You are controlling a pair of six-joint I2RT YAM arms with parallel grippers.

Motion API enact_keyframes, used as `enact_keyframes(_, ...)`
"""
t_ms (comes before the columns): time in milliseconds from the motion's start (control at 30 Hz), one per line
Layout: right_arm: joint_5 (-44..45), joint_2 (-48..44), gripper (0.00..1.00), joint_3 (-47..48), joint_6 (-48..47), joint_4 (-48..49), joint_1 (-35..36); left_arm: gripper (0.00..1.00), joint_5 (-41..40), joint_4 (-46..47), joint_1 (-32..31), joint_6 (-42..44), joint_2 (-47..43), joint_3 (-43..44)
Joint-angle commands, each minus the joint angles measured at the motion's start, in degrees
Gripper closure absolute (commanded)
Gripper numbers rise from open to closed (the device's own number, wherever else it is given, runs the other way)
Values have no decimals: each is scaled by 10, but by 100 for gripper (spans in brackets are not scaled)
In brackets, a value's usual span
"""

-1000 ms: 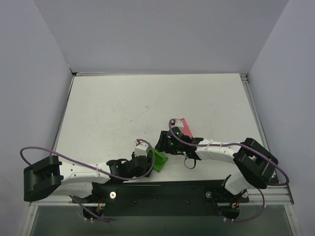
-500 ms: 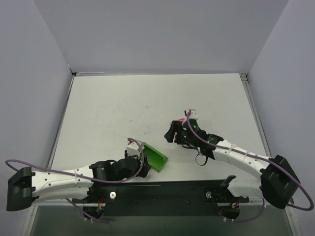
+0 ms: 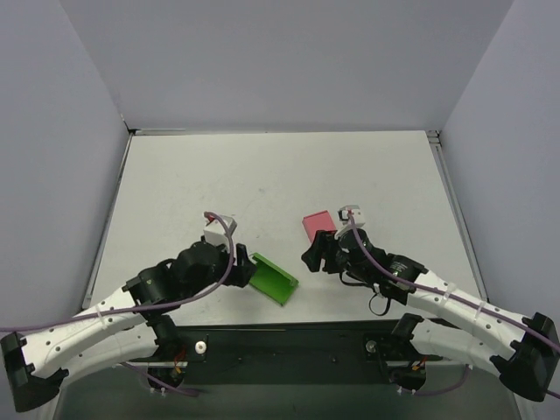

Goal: Fold the paper box

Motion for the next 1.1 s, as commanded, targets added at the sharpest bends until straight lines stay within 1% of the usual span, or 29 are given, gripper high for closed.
enact_keyframes(0,15,-13,41,-9,49,-40,36,25,100,-27,103,91,9,67)
enact_keyframes(67,17,-19,42,-15,70,-32,57,24,127,-47,129,122,23,87)
enact_keyframes(100,24,-23,42,-20,78,-28,87,24,145,-51,151,133,28,90)
enact_keyframes(133,47,-24,42,-21,94,-25,108,24,162,-52,161,154,35,92)
enact_keyframes(167,59,-21,43,-20,100,-23,124,24,196,-48,168,165,46,95)
enact_keyframes(200,68,-19,42,-18,106,-26,153,24,206,-43,171,175,50,94)
enact_keyframes(233,91,-17,42,-14,116,-33,164,24,213,-37,172,191,54,95)
enact_keyframes(333,111,-2,41,-5,124,-43,199,24,221,-12,173,207,74,100)
enact_keyframes(433,127,15,41,1,133,-44,218,24,219,10,176,202,107,118)
enact_keyframes(600,153,64,40,11,146,-32,222,24,191,41,187,185,173,143)
enact_keyframes(633,155,70,40,9,151,-18,222,23,188,46,192,171,181,147)
enact_keyframes(733,155,85,40,-5,166,20,222,24,190,89,203,138,209,132)
enact_keyframes(767,153,93,41,-14,169,24,224,23,191,135,207,126,218,124)
enact_keyframes(800,151,98,41,-20,176,35,224,23,195,161,217,100,223,117)
enact_keyframes(867,143,109,41,-28,186,47,227,23,199,213,225,80,245,107)
enact_keyframes(967,141,110,42,-47,206,49,236,23,204,244,230,62,287,107)
enact_keyframes(1067,142,99,51,-72,221,57,241,23,213,253,236,61,327,112)
